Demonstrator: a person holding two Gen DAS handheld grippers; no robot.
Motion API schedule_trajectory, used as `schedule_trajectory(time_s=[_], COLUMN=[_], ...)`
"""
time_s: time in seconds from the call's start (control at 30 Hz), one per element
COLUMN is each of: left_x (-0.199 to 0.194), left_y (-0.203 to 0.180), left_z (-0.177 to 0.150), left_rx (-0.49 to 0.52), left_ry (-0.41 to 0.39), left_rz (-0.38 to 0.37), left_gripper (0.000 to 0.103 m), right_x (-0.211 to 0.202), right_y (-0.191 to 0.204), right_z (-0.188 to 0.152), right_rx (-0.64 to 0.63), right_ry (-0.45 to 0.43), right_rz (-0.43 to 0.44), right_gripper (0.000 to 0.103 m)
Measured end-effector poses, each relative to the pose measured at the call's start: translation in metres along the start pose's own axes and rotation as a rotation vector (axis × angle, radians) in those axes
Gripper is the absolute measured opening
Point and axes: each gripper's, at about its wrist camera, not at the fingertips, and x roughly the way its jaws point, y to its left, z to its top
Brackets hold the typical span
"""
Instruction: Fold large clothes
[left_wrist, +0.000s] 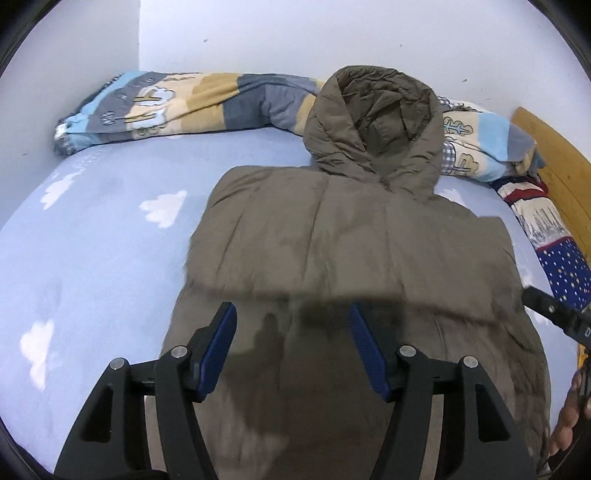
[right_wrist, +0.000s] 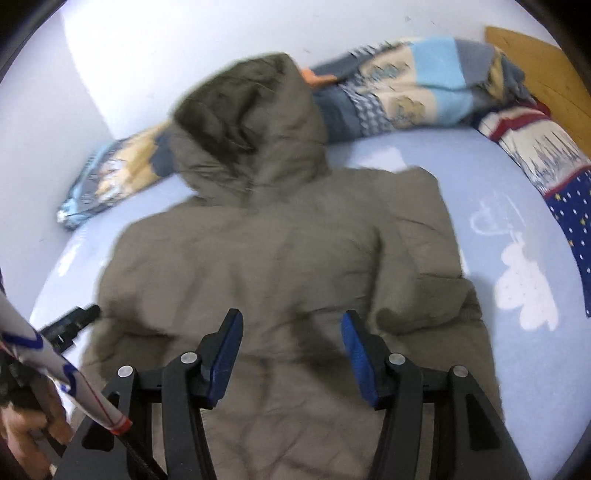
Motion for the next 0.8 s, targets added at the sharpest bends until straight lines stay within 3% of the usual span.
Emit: schedule_trajectory(time_s=[0.17,0.33,0.4,0.6,0.8], left_x=[-0.044,-0.052,-0.044,-0.018,-0.014], left_y=[0.001,0.001,0.003,0.0,-0.011], left_z=[-0.042,-0.088,-0.102,-0.12,-0.108], left_rx=[-0.071,-0.061,-0.076,-0.045,-0.013], left_ry=[0.02,0.065,0.094,0.149,0.112], left_rz=[0.012,0.065,0.084,0.104,0.106], left_gripper=[0.063,0.063,0.063,0.063,0.063], right_x=[-0.021,-0.036,-0.035,-0.01,0.009], right_y=[0.037,0.057,0.062,0.058,0.044], right_z=[-0.032,-0.077,-0.095,-0.112,-0.105], right_rx=[-0.09,-0.078,-0.078,-0.057,-0.037], right_ry=[0.035,0.101,0.132,0.21,0.221], right_rz=[0.032,0.076,0.046,-0.02,-0.083], right_gripper=[0.06,0.06,0.06,0.06,0.06])
